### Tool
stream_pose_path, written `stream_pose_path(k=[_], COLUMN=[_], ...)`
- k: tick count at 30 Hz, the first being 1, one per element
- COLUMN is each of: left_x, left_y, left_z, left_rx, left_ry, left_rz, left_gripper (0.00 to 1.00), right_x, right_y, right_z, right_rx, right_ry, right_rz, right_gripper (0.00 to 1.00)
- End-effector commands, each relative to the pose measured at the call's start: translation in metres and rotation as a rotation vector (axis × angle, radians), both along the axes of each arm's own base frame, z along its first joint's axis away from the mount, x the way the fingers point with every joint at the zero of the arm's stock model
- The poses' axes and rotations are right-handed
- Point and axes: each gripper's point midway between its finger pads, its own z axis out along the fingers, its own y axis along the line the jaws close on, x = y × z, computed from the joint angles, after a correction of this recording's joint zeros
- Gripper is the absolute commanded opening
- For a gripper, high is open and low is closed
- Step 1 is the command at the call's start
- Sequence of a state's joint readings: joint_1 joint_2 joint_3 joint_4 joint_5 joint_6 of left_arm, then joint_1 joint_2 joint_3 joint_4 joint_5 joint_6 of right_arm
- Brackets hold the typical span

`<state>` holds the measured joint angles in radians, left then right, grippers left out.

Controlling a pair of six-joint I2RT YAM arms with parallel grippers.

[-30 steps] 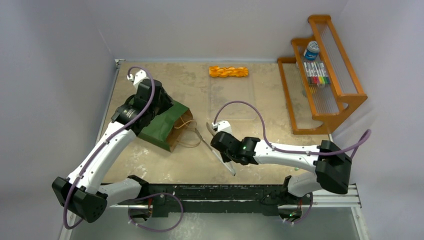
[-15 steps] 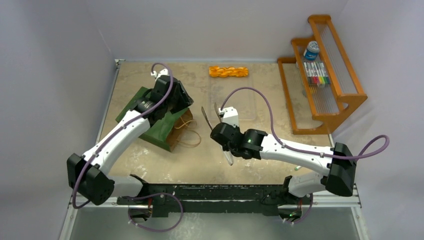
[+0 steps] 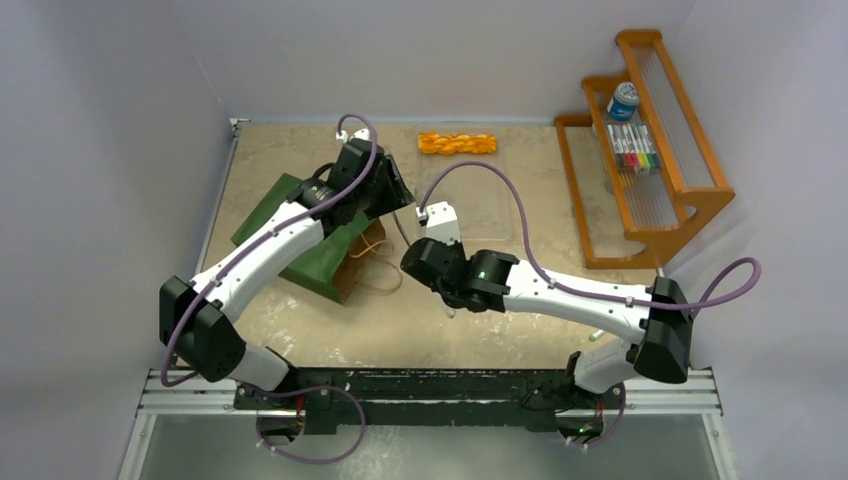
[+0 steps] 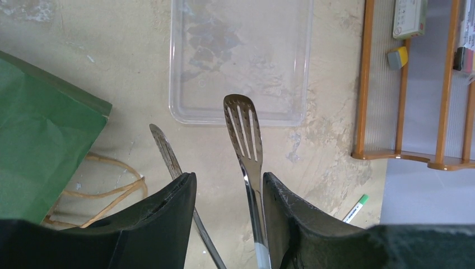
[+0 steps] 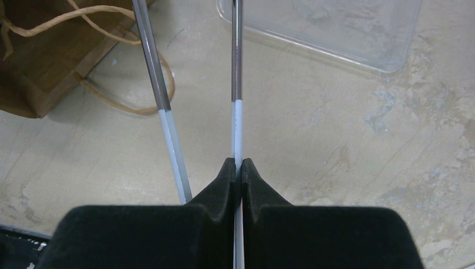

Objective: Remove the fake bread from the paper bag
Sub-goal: Pick up the clamp at the center of the board.

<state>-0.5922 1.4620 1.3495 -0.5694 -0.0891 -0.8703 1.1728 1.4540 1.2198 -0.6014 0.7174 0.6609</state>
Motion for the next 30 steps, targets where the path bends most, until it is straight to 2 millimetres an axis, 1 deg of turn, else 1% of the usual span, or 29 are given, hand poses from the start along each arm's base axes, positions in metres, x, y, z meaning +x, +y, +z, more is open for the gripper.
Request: stream_pose_path(k=[1, 7, 10, 12, 14, 21, 25, 30], left_x=[0.003, -0.002, -0.001, -0.001, 0.000, -0.001, -0.001, 0.003], left_y=[-0.005, 0.008, 0.013, 0.014, 0.014, 0.013, 0.008, 0.003], left_z=[0.016, 0.024, 0.034, 0.041, 0.043, 0.032, 0.024, 0.018], left_rx=[0.012, 0.034, 0.024, 0.010, 0.009, 0.016, 0.024, 0.029], left_ry=[-0.035, -0.050, -0.077, -0.095, -0.095, -0.073, -0.054, -0.048], left_rz=[-0.024, 0.012, 0.046, 0.059, 0.058, 0.062, 0.052, 0.048], left_gripper=[0.47, 0.47, 0.47, 0.47, 0.47, 0.47, 0.47, 0.47], right_x=[0.012, 0.013, 0.012, 0.012, 0.012, 0.011, 0.012, 0.013], right_y=[-0.003, -0.006, -0.008, -0.009, -0.010, -0.011, -0.007, -0.001], right_z=[0.034, 0.039, 0.038, 0.038, 0.039, 0.047, 0.054, 0.062], right_rx=[0.012, 0.004, 0.000, -0.001, 0.003, 0.021, 0.034, 0.043], right_ry=[-0.098, -0.110, -0.112, -0.114, -0.117, -0.125, -0.135, -0.148], right_rz=[-0.037, -0.036, -0.034, -0.032, -0.031, -0.026, -0.018, -0.004], right_gripper=[0.00, 0.00, 0.00, 0.00, 0.00, 0.00, 0.00, 0.00])
